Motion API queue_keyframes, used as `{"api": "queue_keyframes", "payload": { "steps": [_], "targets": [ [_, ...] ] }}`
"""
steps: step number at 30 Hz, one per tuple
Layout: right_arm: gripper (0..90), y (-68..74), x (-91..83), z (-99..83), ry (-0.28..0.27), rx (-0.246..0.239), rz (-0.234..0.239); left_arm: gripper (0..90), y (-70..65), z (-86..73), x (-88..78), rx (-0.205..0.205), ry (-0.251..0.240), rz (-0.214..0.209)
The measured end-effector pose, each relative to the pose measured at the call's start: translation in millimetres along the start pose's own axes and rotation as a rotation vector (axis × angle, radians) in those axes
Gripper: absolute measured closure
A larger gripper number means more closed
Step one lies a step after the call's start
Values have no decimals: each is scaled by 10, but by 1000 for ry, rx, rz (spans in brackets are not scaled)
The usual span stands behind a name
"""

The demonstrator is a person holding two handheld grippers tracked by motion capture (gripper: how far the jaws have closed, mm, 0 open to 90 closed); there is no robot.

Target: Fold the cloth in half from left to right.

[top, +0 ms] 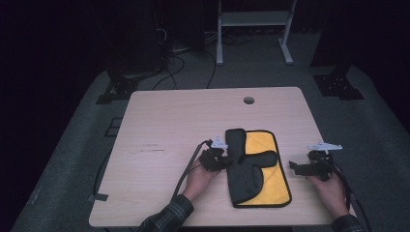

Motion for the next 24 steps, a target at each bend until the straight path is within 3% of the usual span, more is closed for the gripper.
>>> {"api": "queue_keyframes", "payload": {
  "steps": [10,18,24],
  "targets": [
    [18,-2,-1,-1,0,-3,0,834,75,-131,-341,7,6,-9],
    [18,-3,-3,-3,0,-3,-1,834,320,-344,-650,-27,12,24],
    [18,-3,-5,-6,1,-3,-1,833,533,-438,-765,-59,14,65]
  ]
}}
Point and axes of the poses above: each handheld gripper's, and its own axes: x roughly forward along the jaws, z roughly out of its top, y roughly to its left, the point moved 4 cm from there along x, roughly forward along the jaws, and after that the axes turned 1 degree about z, right-handed, at the moved point
